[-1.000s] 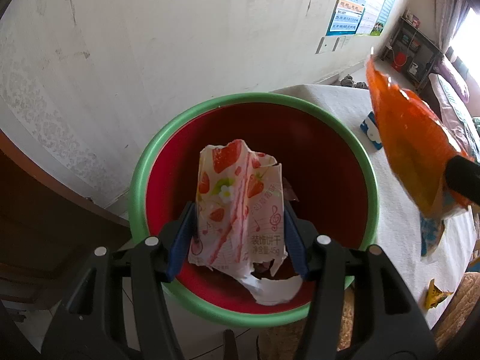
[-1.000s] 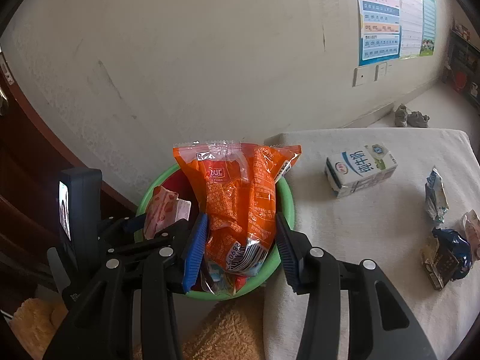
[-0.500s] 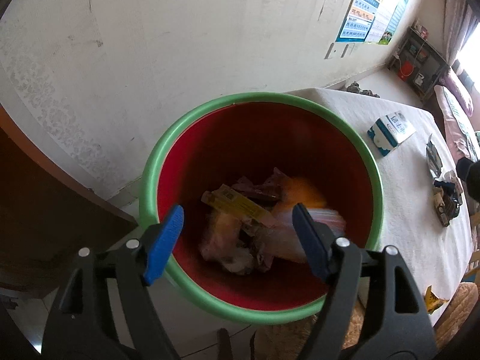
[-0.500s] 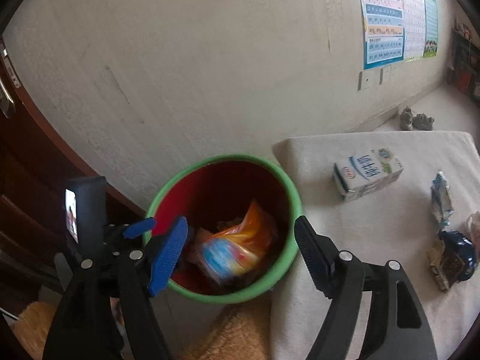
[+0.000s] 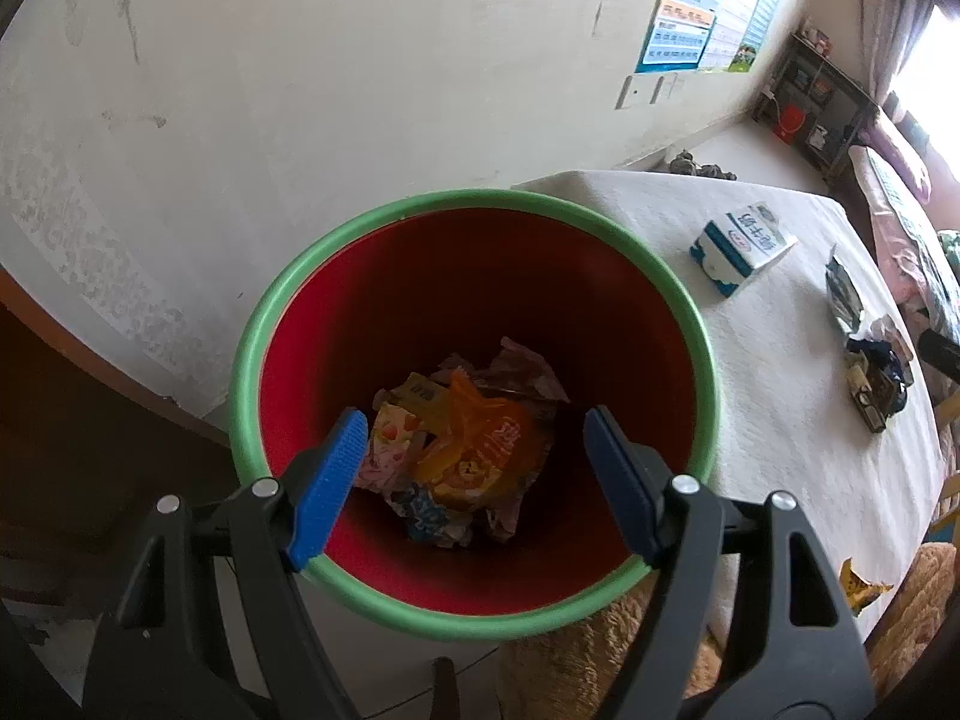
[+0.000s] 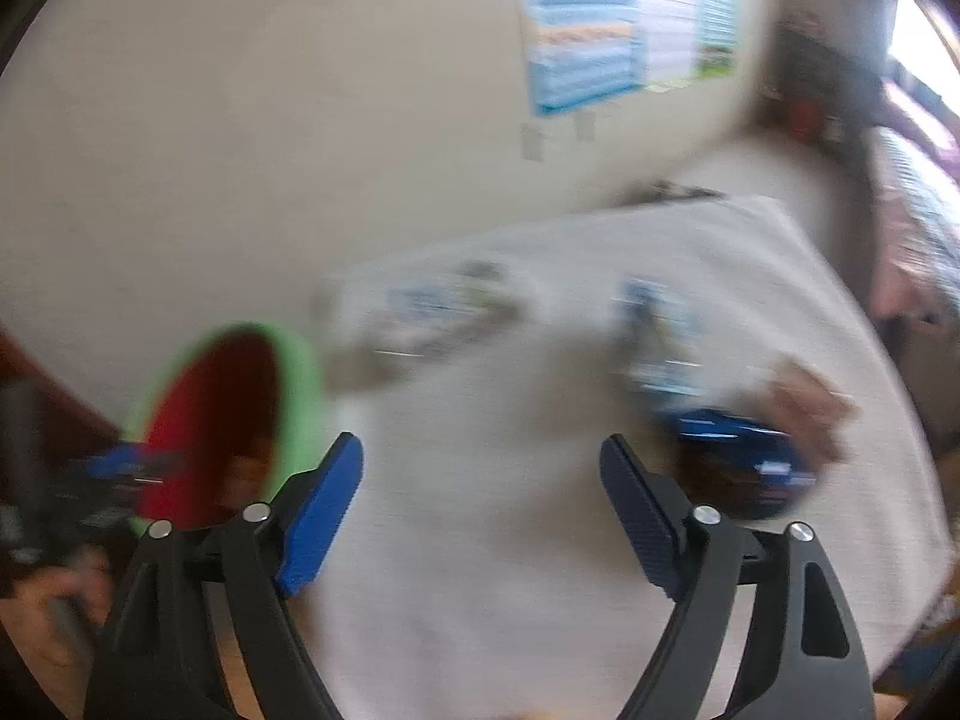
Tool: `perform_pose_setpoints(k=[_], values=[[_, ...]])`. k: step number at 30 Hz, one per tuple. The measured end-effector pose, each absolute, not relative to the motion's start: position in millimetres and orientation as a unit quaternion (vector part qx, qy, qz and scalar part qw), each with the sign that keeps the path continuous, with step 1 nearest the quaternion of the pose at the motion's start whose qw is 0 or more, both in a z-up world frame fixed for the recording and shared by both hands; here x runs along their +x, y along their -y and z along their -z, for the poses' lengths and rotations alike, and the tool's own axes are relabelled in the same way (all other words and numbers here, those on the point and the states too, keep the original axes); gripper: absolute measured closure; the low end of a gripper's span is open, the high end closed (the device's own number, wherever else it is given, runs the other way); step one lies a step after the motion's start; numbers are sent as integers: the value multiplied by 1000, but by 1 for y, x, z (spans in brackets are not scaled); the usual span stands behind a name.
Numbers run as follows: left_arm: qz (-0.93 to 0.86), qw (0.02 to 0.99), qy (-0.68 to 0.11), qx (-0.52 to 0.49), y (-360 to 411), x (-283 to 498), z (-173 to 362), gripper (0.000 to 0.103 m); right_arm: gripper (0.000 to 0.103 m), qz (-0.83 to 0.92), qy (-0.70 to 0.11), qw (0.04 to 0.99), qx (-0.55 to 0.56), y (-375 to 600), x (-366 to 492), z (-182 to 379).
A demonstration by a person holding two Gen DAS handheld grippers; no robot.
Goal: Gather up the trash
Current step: 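Grasp the white milk carton with the left gripper while the right grasps the juice box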
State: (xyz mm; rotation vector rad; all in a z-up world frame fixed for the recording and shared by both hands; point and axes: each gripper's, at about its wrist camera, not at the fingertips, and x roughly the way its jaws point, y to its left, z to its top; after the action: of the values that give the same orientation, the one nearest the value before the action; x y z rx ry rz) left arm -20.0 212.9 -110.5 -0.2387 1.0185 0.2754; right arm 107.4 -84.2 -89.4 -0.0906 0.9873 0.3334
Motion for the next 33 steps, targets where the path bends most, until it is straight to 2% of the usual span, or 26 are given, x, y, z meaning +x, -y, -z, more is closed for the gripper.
perform_pose_setpoints(k=[6, 8, 9, 10, 11, 12, 13, 14, 20, 23, 27, 29, 31, 33], values=[[-117, 856, -493, -99, -196, -6, 109, 30, 22, -78, -522, 847, -70, 148, 154, 127], [-102, 859, -494, -88, -181, 3, 106, 30, 26, -74, -537, 833, -107, 150, 162, 141], [-94, 861, -493, -81, -174, 7, 104, 30, 34, -76, -541, 828, -125, 151, 166, 148], [-83, 864, -492, -71, -164, 15, 101, 30, 51, -83, -545, 824, -127, 153, 167, 153], [-75, 866, -490, -64, -157, 22, 100, 30, 64, -96, -557, 817, -113, 156, 170, 158], [-67, 868, -489, -56, -150, 29, 98, 30, 87, -102, -563, 814, -100, 160, 171, 162], [-53, 870, -489, -44, -139, 43, 96, 30, 102, -104, -564, 814, -87, 164, 169, 161], [-44, 870, -489, -38, -133, 50, 94, 30, 103, -103, -561, 817, -81, 166, 167, 160], [17, 871, -488, 57, -82, 119, 98, 22, 103, -124, -524, 843, 8, 195, 111, 129], [26, 863, -493, 109, -63, 149, 110, 22, 103, -125, -526, 841, 40, 200, 88, 123], [29, 848, -509, 146, -47, 183, 132, 21, 95, -103, -526, 841, 68, 218, 80, 125], [29, 839, -522, 150, -44, 196, 141, 21, 86, -98, -525, 841, 80, 227, 83, 126], [26, 830, -535, 155, -43, 206, 151, 21, 59, -96, -520, 844, 91, 231, 83, 126], [29, 821, -545, 165, -42, 212, 159, 21, 45, -100, -511, 848, 98, 233, 81, 124]])
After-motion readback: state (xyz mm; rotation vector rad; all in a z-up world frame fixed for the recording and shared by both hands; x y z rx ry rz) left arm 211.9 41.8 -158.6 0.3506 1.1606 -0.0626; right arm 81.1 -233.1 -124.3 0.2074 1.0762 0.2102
